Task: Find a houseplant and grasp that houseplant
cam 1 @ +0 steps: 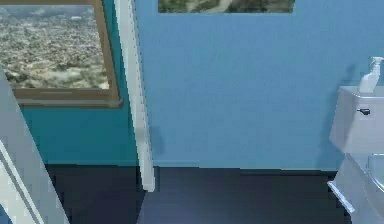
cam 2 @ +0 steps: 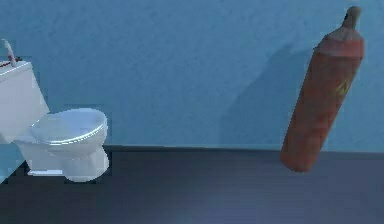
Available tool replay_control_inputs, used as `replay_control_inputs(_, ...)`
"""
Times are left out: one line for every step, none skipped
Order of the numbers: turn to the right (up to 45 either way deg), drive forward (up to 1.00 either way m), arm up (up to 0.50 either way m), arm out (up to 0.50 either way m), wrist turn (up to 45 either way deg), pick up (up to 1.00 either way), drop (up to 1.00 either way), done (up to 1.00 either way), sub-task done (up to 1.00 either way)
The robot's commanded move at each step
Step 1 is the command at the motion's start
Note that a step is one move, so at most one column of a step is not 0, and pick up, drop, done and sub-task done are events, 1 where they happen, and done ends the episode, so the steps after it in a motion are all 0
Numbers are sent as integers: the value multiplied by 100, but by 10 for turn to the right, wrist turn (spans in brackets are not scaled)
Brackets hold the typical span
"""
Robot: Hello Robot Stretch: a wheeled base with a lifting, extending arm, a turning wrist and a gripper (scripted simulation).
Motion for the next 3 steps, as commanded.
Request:
replay_control_inputs(0, 60, 0, 0, 0, 0, 0, 0, 0)
replay_control_inputs(-180, 0, 0, 0, 0, 0, 0, 0, 0)
replay_control_inputs(0, 45, 0, 0, 0, 0, 0, 0, 0)
